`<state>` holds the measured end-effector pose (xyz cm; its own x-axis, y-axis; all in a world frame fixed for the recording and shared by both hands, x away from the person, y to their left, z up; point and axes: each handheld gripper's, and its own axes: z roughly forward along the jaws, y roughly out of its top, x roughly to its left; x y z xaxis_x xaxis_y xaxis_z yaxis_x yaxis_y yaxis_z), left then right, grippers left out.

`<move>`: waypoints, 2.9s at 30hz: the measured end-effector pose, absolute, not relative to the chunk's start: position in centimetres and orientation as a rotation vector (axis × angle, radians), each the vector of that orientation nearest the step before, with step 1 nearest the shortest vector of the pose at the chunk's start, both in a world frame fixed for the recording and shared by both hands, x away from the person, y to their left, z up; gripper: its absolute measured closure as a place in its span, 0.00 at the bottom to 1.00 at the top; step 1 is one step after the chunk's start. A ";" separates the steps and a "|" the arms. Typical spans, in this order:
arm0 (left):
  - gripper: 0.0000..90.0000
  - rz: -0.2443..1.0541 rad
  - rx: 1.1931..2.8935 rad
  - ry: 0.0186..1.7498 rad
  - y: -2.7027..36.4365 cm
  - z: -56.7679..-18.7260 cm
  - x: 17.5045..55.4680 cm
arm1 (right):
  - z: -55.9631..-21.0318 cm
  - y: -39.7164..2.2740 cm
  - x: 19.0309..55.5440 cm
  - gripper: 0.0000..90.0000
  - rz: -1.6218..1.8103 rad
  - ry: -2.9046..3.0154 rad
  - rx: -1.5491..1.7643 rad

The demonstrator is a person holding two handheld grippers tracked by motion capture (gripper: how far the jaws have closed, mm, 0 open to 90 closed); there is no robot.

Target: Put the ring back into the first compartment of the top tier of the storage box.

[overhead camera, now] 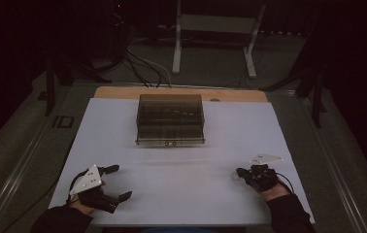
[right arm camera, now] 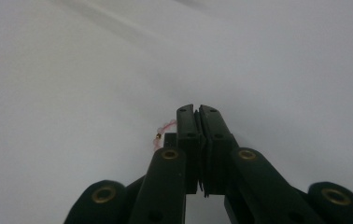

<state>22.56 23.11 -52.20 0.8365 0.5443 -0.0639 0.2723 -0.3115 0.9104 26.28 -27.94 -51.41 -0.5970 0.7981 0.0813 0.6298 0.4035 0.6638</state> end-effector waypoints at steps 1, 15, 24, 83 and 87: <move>0.01 0.307 1.907 0.611 23.1 -52.2 22.6 | -51.3 -27.9 26.3 0.98 0.986 2.412 1.259; 0.01 0.307 1.905 0.606 23.1 -52.1 22.5 | -50.6 -27.5 25.8 0.98 0.988 2.392 1.257; 0.01 0.307 1.901 0.609 23.2 -52.1 22.6 | -50.3 -27.0 25.7 0.98 0.982 2.396 1.241; 0.01 0.302 1.897 0.618 23.2 -52.2 22.6 | -45.3 -23.0 28.0 0.98 1.037 2.384 1.041; 0.01 0.303 1.902 0.613 23.2 -52.1 22.6 | -44.8 -22.5 28.4 0.98 1.046 2.379 1.019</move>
<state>22.57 23.22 -52.14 0.8357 0.5446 -0.0710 0.2749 -0.3029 0.9125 28.38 -22.50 -44.78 -0.6809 0.7319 -0.0271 0.4750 0.4695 0.7443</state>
